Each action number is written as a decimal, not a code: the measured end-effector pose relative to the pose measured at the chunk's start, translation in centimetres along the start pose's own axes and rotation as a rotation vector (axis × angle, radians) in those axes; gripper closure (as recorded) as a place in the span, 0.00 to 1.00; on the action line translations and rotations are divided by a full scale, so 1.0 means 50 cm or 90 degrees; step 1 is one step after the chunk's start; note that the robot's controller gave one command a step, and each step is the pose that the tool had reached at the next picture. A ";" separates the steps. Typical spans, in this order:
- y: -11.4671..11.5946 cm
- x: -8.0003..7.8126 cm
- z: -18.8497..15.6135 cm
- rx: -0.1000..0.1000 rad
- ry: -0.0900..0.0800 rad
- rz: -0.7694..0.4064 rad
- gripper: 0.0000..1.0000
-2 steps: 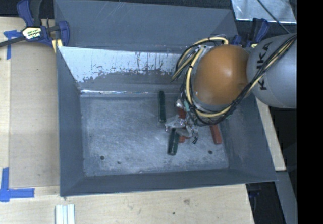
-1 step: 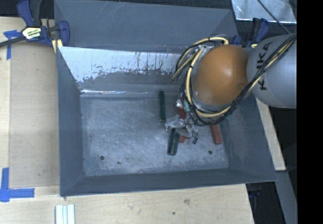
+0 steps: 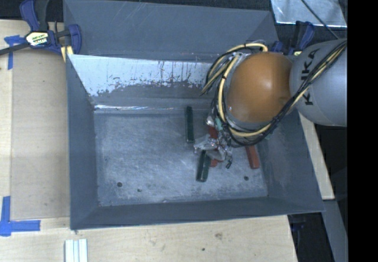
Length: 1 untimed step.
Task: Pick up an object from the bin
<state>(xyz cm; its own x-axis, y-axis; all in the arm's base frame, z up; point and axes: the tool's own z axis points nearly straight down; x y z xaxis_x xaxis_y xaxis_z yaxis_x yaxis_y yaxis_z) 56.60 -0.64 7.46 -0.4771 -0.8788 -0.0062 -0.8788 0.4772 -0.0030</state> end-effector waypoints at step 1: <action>0.001 0.001 -0.022 -0.002 0.002 0.000 1.00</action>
Offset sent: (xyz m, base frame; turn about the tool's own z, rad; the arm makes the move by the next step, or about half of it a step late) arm 0.0001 0.0000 0.0892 0.0000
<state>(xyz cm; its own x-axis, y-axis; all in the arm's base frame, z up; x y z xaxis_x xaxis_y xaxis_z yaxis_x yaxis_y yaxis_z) 56.53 -0.66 8.57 -0.4777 -0.8785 -0.0030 -0.8785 0.4777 -0.0004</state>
